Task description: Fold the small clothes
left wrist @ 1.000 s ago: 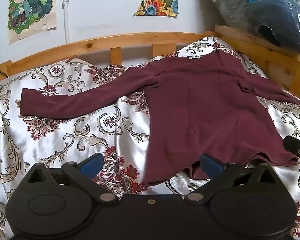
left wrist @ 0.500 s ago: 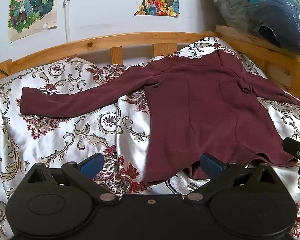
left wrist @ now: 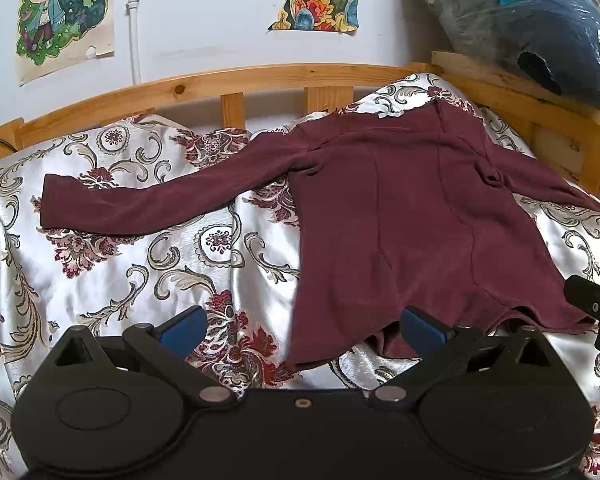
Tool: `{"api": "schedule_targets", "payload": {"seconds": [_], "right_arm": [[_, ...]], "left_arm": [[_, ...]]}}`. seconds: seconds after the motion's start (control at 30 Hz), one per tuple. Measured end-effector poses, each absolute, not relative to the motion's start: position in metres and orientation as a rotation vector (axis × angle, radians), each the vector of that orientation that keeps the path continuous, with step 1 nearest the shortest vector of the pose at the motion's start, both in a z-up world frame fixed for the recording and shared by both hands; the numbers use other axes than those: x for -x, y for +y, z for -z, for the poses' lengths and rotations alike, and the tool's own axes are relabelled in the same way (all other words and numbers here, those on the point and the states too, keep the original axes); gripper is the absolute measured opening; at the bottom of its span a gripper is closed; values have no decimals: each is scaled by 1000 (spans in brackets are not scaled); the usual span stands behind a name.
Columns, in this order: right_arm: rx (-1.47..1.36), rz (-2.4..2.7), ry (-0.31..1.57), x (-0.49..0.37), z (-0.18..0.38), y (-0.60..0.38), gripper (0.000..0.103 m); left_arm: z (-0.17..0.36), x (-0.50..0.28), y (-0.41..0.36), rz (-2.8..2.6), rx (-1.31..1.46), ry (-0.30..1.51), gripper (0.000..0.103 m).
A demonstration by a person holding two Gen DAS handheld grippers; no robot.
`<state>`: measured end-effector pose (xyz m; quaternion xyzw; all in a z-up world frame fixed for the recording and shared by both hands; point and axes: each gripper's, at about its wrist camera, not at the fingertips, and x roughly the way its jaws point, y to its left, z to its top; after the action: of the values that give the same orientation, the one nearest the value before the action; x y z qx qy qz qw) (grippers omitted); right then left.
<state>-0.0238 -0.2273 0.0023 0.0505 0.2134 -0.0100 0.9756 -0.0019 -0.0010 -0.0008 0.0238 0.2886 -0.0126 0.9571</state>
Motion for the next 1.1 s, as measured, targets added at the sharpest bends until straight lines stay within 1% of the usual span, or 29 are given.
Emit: {"api": "schedule_targets", "payload": {"seconds": [1.1], "right_arm": [[-101, 20, 433, 23, -2, -228, 103]], "left_arm": [[4, 1, 2, 19, -38, 592, 102]]}}
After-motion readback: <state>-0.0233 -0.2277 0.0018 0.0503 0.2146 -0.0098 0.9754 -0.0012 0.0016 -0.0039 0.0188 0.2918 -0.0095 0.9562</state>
